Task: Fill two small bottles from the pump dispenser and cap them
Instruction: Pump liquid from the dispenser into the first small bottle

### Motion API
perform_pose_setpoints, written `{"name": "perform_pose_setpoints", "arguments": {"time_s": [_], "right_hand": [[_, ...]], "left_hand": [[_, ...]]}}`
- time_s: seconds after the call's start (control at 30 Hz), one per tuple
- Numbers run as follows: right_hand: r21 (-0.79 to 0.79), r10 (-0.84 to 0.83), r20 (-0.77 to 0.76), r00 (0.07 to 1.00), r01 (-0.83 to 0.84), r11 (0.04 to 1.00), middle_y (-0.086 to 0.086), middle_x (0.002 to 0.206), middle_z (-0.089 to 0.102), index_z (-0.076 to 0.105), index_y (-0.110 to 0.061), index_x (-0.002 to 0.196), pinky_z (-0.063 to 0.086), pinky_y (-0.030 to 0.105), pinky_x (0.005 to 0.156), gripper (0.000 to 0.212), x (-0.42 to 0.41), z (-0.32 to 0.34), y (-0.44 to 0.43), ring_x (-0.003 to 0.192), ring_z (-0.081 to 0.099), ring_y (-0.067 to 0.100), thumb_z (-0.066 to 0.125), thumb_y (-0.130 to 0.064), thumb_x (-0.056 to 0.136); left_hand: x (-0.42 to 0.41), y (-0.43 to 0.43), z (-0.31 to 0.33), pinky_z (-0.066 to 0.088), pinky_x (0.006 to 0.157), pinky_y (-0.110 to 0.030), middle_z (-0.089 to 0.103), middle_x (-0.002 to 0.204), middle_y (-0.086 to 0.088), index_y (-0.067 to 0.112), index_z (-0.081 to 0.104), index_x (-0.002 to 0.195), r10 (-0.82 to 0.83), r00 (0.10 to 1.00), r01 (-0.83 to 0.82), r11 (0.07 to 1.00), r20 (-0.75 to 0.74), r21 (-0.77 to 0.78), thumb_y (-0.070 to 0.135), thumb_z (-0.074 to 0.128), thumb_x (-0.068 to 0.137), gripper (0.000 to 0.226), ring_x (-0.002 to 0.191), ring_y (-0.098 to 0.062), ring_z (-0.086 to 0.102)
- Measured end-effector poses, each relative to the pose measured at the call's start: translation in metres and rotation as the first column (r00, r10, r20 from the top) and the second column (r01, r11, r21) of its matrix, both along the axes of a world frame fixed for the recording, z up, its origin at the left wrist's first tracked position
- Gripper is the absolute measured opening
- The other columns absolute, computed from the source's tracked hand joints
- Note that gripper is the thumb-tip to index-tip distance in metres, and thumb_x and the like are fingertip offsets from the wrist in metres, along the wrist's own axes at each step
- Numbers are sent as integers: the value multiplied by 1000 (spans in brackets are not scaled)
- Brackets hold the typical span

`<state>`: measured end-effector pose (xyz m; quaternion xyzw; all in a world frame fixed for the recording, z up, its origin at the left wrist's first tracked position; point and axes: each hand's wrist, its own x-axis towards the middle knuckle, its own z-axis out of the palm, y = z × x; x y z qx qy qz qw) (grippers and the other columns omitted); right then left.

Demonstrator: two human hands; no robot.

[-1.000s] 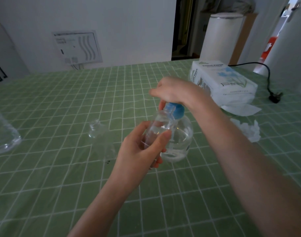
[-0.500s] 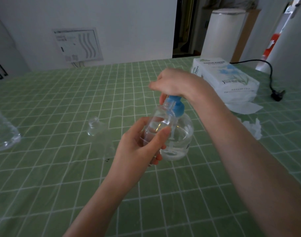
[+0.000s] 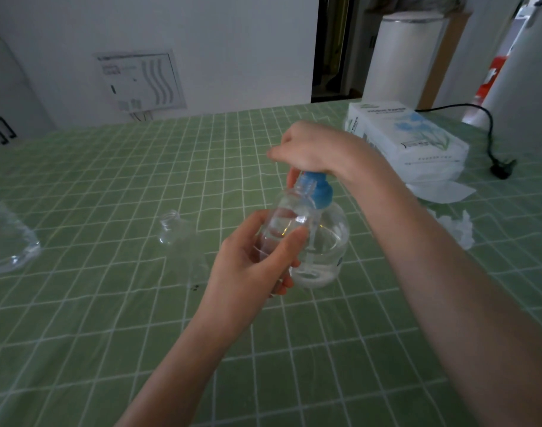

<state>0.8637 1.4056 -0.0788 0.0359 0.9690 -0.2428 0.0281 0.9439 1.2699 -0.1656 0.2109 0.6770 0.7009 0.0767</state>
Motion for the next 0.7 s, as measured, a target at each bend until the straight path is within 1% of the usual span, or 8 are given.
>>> {"name": "perform_pose_setpoints", "arguments": {"time_s": [0.07,0.17,0.27,0.37,0.5,0.6,0.7], "right_hand": [[10,2,-11,1000,-2,1000,10,96,71,61,-7,111,39,27,61,32,-2,4,1,79,61,20,45,-29,95],[19,11,5,1000,-11,1000,9,97,72,61,-7,110,37,26,57,32,-3,5,-1,69,56,17,45,-29,95],[9,5,8,1000,-5,1000,10,99,72,61,-5,114,37,25,58,34,-2,3,-2,74,57,19,44,-28,96],[-11,1,14,1000,-1,1000,12,100,72,60,-3,117,37,24,58,36,0,3,-1,76,57,20,44,-27,96],[6,1,37,999,-1,1000,12,106,69,58,-5,117,37,28,60,34,2,-1,-1,84,58,22,44,-28,97],[16,1,35,999,-2,1000,12,109,66,57,-5,117,33,23,55,34,2,-5,-2,83,55,23,43,-28,97],[9,-3,41,999,3,1000,12,108,67,58,-4,119,34,23,56,35,3,-4,-2,84,57,23,43,-27,97]], "left_hand": [[0,0,1,45,45,-16,66,64,1,31,66,91,-11,1000,11,1000,-7,6,49,64,69,28,49,-9,57],[0,0,2,45,44,-16,65,62,0,32,66,92,-1,1000,1,1000,1,10,47,65,69,28,48,-8,57],[0,0,2,44,43,-16,65,61,0,31,66,90,5,1000,-5,1000,5,13,44,64,69,25,47,-8,56],[0,0,2,44,43,-16,65,62,1,31,66,89,5,1000,-5,1000,3,9,47,63,67,27,47,-9,56],[1,0,0,44,43,-17,65,62,0,30,65,87,4,1000,-4,1000,11,-2,45,64,68,24,47,-9,56],[0,-1,-2,44,43,-17,65,63,0,33,65,82,11,1000,-10,1000,12,-14,49,68,71,20,47,-9,56],[-1,-1,-3,44,43,-16,66,63,1,35,65,83,8,1000,-8,1000,6,-18,45,67,73,14,48,-9,56]]}}
